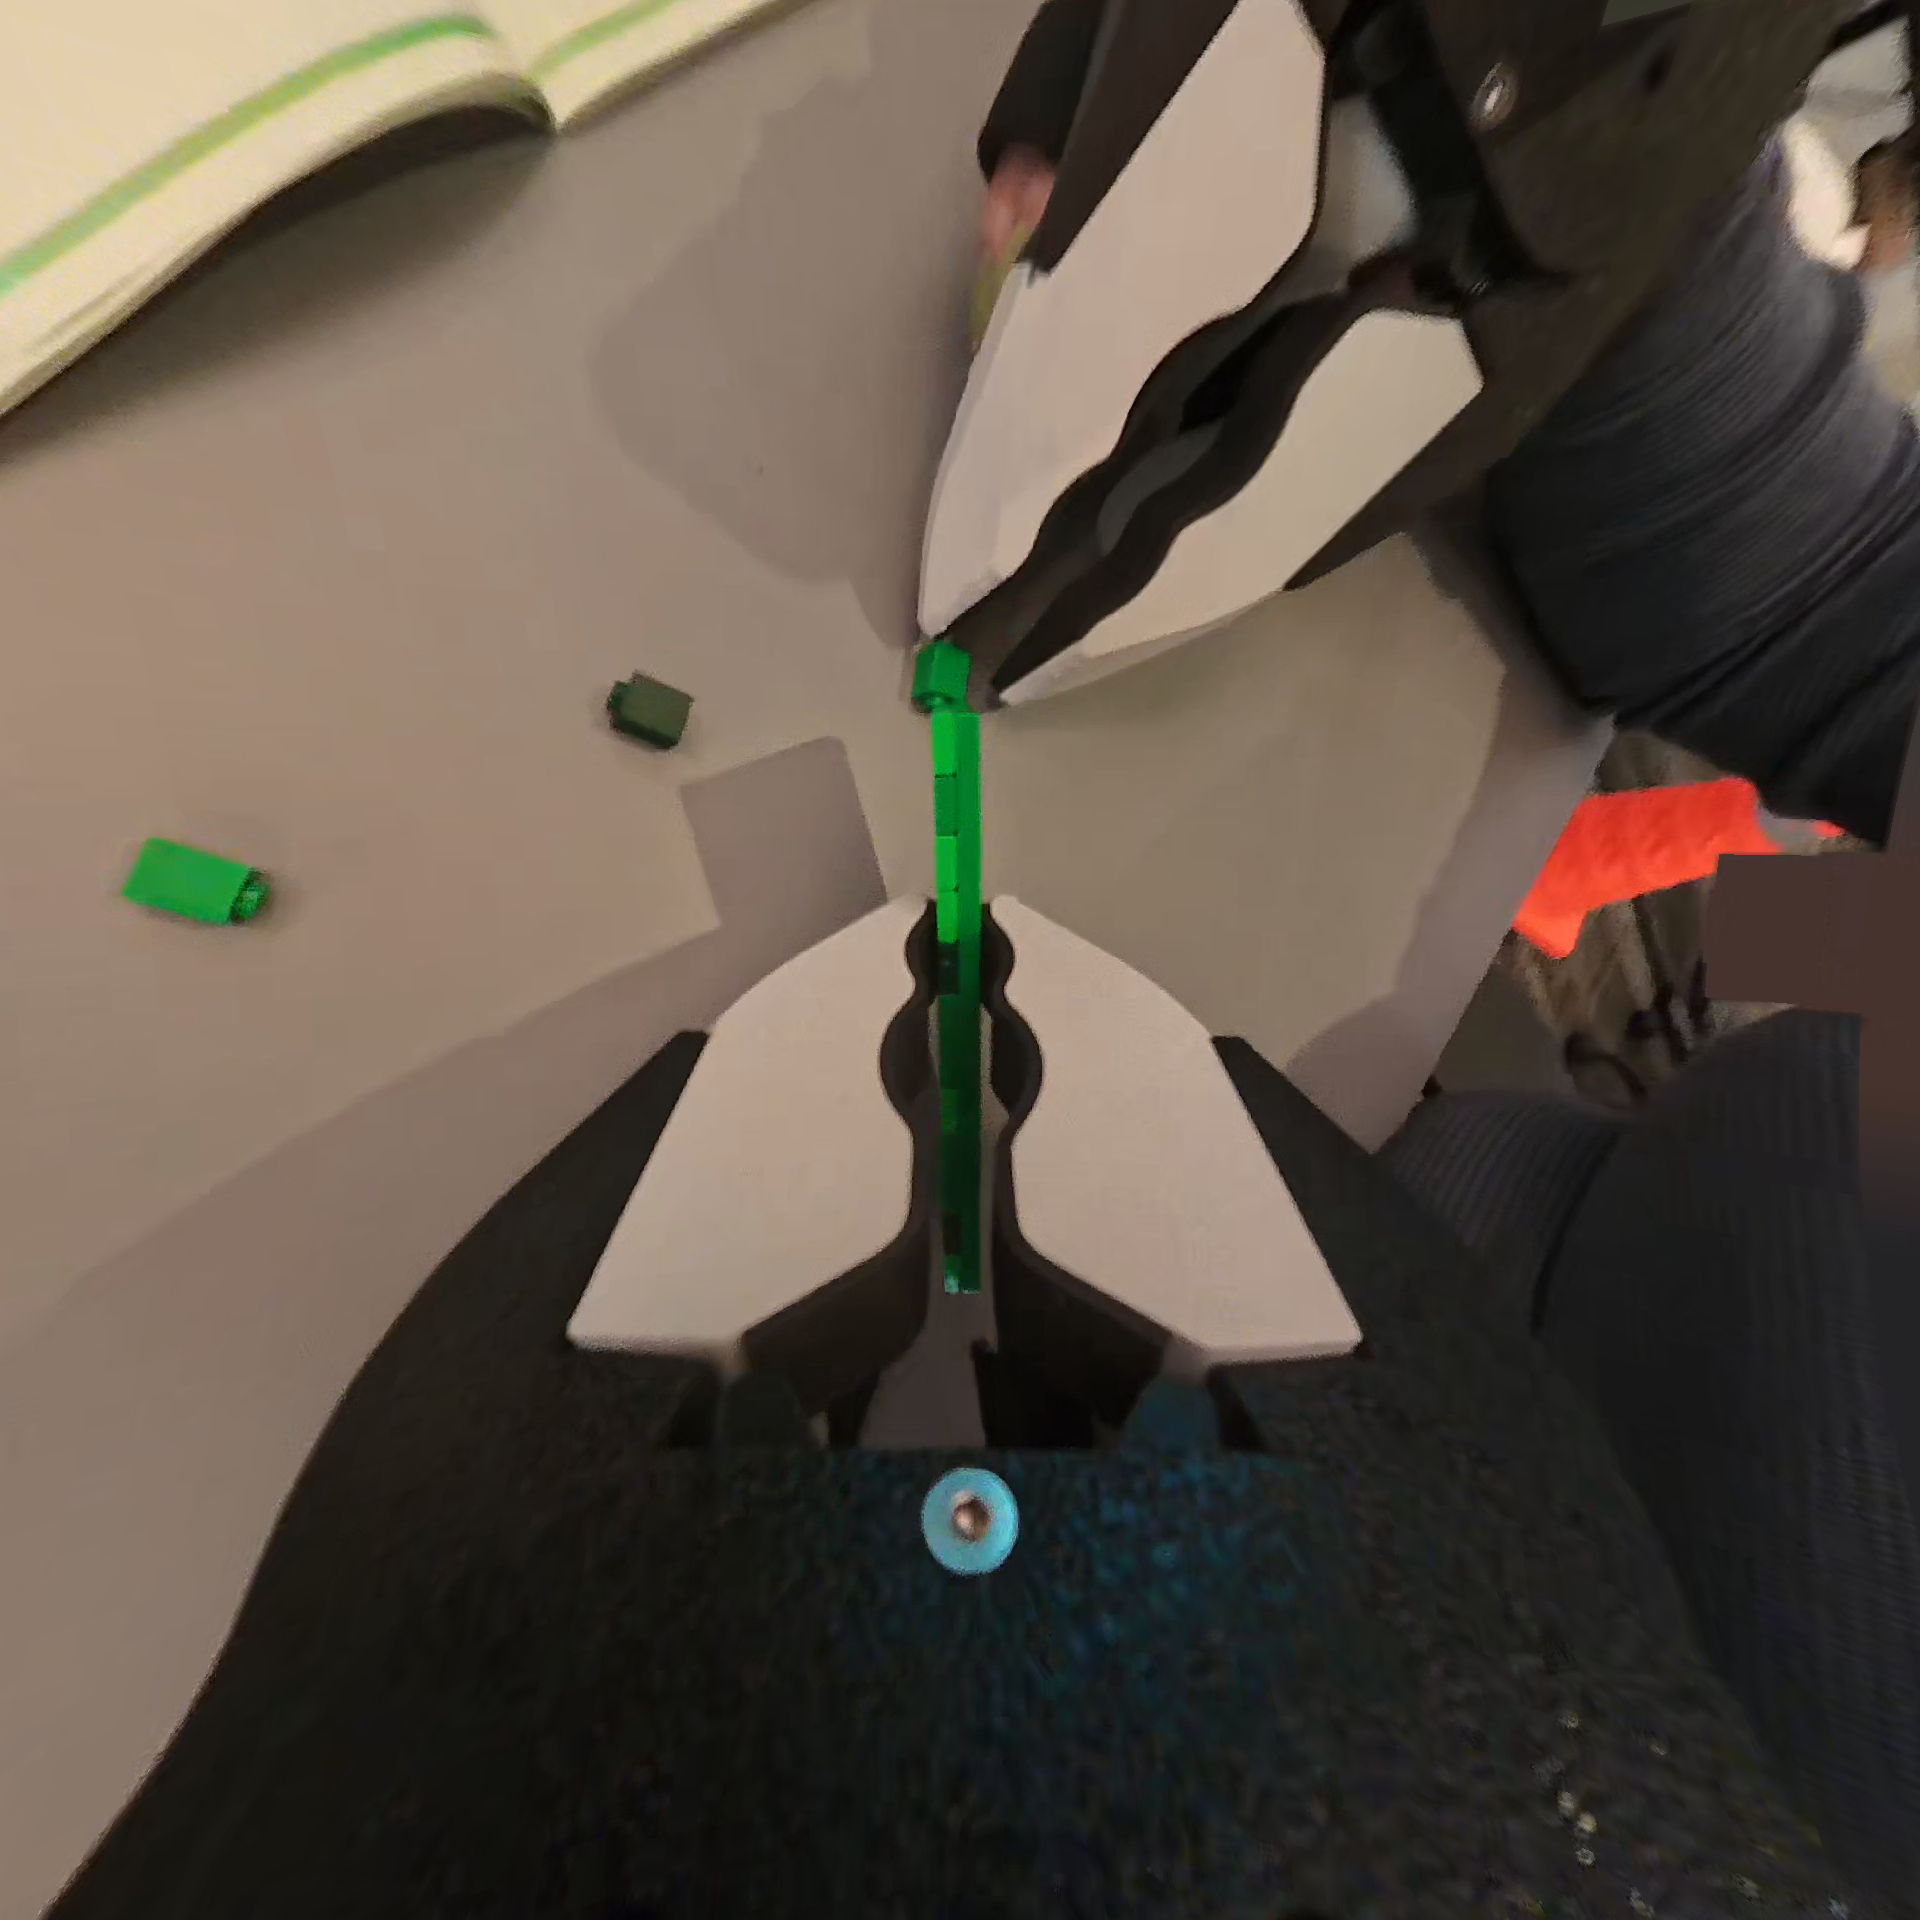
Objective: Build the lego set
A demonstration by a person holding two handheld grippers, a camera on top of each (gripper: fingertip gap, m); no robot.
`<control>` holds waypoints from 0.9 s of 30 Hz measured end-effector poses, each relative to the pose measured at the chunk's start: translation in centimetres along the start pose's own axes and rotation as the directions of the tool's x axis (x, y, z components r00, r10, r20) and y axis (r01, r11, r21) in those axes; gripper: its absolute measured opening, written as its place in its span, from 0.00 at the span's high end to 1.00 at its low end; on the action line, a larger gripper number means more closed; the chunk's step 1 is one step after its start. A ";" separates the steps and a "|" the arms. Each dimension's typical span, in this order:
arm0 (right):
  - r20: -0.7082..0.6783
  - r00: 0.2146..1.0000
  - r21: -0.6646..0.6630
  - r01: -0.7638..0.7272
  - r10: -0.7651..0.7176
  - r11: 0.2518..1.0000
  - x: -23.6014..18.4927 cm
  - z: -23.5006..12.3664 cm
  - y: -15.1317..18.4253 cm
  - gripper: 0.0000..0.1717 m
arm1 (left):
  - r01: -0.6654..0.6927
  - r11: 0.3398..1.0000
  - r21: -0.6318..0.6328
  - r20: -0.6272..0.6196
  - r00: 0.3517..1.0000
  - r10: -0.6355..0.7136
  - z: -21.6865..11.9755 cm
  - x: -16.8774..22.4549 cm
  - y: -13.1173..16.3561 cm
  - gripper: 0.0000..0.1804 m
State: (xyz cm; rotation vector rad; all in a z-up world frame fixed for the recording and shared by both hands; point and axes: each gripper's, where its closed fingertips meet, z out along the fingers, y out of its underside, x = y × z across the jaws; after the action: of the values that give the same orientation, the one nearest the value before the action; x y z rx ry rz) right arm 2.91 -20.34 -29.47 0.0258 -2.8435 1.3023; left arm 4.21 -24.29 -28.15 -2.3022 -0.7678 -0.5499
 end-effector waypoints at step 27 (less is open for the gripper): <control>0.055 0.998 -0.017 0.046 -0.045 0.999 -0.2 0.0 0.2 0.91 | -0.037 0.973 -0.229 0.154 0.985 0.073 1.9 -0.3 0.2 0.97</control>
State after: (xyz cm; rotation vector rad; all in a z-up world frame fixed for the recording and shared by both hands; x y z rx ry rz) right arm 3.09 -20.14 -29.64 0.1262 -2.8815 1.2860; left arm 4.42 -23.24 -29.76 -2.5957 -0.7462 -0.4488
